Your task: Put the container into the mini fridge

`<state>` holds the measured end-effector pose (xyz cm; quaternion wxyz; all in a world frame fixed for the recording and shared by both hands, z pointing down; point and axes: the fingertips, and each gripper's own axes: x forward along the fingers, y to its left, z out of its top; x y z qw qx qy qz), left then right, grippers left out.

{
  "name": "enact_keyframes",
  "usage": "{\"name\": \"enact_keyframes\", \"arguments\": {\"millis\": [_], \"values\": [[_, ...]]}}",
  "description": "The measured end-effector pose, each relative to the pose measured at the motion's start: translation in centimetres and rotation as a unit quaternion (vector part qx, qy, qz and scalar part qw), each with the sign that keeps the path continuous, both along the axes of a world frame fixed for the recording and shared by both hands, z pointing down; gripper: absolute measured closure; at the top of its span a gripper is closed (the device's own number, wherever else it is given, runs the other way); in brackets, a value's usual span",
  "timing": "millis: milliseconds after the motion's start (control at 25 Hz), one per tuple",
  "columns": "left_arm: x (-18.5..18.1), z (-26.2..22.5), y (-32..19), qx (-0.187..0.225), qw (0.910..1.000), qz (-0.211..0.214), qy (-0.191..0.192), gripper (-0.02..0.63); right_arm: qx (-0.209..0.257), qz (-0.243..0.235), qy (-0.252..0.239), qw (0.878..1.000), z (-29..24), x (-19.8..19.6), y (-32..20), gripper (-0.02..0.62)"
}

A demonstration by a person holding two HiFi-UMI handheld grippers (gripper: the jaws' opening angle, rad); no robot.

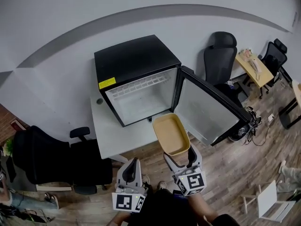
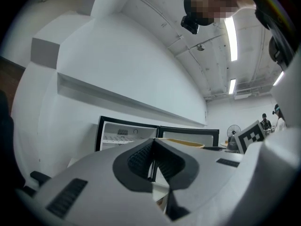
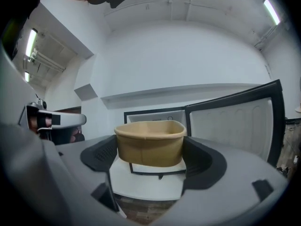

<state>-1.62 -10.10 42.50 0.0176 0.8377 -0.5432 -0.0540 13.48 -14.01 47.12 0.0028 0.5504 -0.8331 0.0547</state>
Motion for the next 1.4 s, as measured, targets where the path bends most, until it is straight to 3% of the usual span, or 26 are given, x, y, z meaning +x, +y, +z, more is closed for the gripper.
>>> {"name": "enact_keyframes", "arguments": {"millis": [720,1400], "values": [[0.5,-0.5,-15.8,0.01,0.9999,0.01,0.007,0.597,0.001,-0.011,0.013,1.0,0.8,-1.3,-20.0,0.147],[-0.8,0.1,-22.6,-0.002,0.9998,0.013,0.016,0.597,-0.006,0.016,0.031,0.999,2.4,-2.1,-34.2,0.147]]}}
